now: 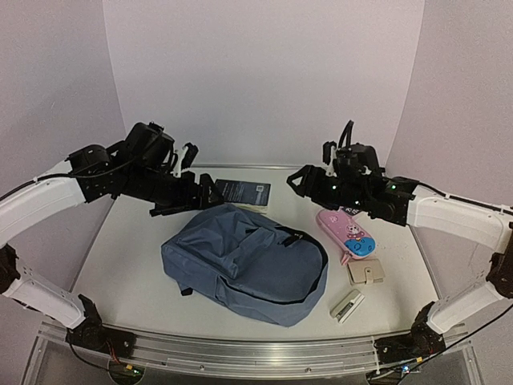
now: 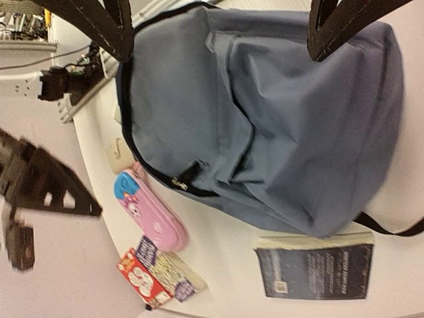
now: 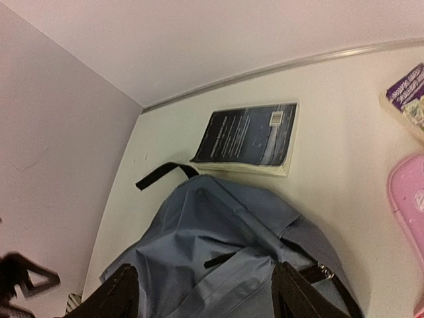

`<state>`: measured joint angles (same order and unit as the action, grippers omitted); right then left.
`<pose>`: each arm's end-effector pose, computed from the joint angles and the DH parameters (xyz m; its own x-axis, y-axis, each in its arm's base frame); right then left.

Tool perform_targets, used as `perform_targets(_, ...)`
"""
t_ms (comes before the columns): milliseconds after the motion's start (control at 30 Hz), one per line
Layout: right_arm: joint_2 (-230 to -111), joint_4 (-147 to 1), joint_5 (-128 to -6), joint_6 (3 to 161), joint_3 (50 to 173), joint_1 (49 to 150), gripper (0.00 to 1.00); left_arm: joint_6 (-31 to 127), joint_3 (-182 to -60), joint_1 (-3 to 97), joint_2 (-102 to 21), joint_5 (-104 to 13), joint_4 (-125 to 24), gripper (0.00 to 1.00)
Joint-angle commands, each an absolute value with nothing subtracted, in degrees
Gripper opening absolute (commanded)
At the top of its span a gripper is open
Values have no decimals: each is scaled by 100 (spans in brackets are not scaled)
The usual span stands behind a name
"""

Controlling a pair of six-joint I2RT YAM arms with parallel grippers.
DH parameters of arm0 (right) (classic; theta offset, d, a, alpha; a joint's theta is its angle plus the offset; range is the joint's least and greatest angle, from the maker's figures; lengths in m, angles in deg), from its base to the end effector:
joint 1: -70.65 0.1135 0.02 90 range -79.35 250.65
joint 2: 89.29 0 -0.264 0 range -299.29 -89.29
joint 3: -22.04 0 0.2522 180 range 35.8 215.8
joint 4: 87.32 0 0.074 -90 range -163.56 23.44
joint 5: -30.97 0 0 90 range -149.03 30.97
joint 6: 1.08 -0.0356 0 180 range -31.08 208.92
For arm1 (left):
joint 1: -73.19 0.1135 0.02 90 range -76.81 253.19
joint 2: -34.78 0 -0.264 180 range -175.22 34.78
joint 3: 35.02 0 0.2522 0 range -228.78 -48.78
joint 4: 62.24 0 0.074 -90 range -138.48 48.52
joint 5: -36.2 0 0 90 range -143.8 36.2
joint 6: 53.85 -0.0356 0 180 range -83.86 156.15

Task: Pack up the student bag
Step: Unzip the student bag at the center of the board.

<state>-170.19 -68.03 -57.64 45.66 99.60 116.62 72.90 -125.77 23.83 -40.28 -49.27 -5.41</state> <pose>0.2308 0.2375 0.3173 -0.6767 0.2857 -0.6786 -0.3288 0.7073 0.6257 0.1784 -0.2122 0.3647 -0.8191 0.0385 -0.5723 0.3808 0.7828 -0.4922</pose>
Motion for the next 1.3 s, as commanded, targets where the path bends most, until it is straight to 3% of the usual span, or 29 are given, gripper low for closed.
perform_targets(0,-17419,-6851,-5906,3523,9669,11962,62,5638,-13041,3197,-4706,-4586,-247,91)
perform_targets(233,-17758,-6845,-5134,3072,9445,12065,51,4445,-13490,3593,-5791,-4260,-473,90)
perform_targets(500,-18310,-6721,-4708,2980,9624,12195,50,3890,-13761,3589,-6639,-3497,-474,89)
perform_targets(600,-18395,-6568,-4484,3017,9700,12207,51,3965,-13710,3584,-6731,-3567,-531,84)
perform_targets(700,-18540,-6511,-4430,3010,9769,12207,51,4051,-13580,3582,-6738,-3493,-678,72)
perform_targets(800,-18725,-6509,-4542,2959,9852,12207,50,4186,-13533,3560,-6785,-3368,-673,51)
perform_targets(967,-18832,-6511,-4511,2803,9841,12207,46,4478,-13244,3545,-6665,-3315,-723,25)
perform_targets(1133,-18713,-6531,-4444,2488,9557,12207,41,4745,-12793,3540,-6311,-3133,-964,7)
perform_targets(1267,-18765,-6628,-4515,2351,9411,12206,37,4794,-12449,3540,-6025,-3141,-1259,0)
